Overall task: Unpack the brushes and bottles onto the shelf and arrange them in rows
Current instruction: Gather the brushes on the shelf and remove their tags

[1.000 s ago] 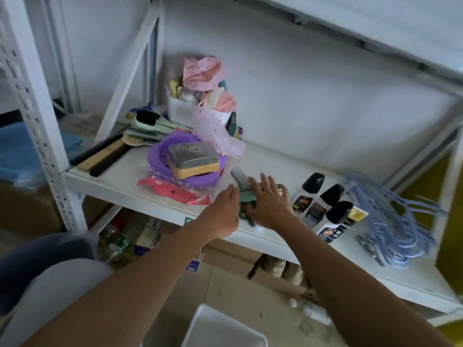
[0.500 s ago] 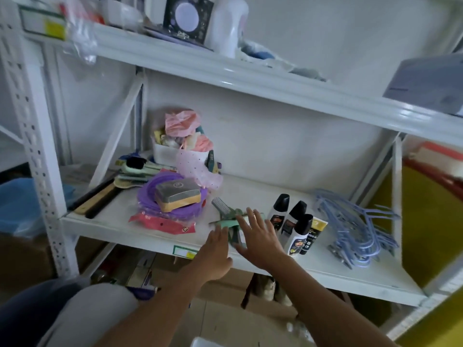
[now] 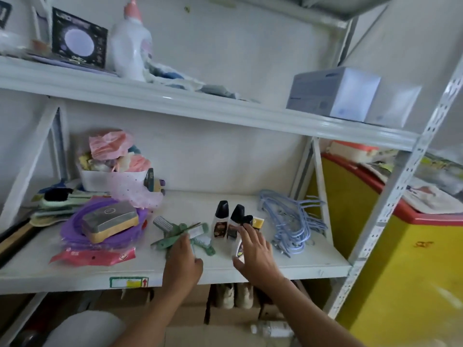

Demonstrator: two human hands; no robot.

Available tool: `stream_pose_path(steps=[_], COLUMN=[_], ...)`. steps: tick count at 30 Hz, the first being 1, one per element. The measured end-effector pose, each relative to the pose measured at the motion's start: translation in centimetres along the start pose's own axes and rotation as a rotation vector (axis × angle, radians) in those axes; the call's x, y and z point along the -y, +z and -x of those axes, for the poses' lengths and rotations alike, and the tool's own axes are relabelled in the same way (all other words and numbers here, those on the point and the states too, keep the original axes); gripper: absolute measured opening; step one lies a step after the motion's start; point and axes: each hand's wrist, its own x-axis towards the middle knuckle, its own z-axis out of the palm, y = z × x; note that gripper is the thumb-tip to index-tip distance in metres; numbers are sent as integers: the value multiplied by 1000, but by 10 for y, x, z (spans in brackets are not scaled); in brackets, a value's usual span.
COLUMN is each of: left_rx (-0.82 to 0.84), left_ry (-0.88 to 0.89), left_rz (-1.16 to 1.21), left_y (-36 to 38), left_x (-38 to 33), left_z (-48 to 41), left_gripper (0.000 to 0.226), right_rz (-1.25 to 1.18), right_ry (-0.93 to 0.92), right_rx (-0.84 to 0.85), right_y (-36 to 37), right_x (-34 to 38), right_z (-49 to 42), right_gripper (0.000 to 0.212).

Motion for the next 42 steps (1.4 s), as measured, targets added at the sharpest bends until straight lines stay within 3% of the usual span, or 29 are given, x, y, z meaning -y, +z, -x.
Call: stream_pose_path(steps=[4,6,9,13,19,20,22,25,31,35,42], left_rx=[-51,-51,-7,122,93,137,280,286,199,161,84], left_ry=[70,100,136,172,146,119,69,64,39,-63,-140], left_rz=[-13,-8,-4,-12,-87,-94,-92,-86,-64,-44,-1], left_y=[11,14,20,28,42,44,52,63,68,59,55], left_x=[-15,-18,-22,-31,-51,-52,-49,-35,-6,2,16], left_z=[2,-4,-14,-32,-104,-121,-152,-187,-241,-258,-275], left_gripper=[73,70,69,79,120,117,88,49,46,30,27], right_rz=[-89,-230,-500,-678,-819,-826,-838,-825,-839,-895,-915], right_ry=[24,132,375,481,483,482,481,481,397,398,362], right_rx=[-132,-177,-101,15,54,65,83,66,50,5,41], right_y=[0,6,18,40,78,83,94,113,142,154,172], right_x=[-14,-18,-27,-37,-54,-58,-67,-78,-71,-48,-33], right_z=[6,6,1,-19,-69,-80,-102,-139,-207,-233,-265], right_gripper=[76,78,100,115,90,83,73,72,67,62,70])
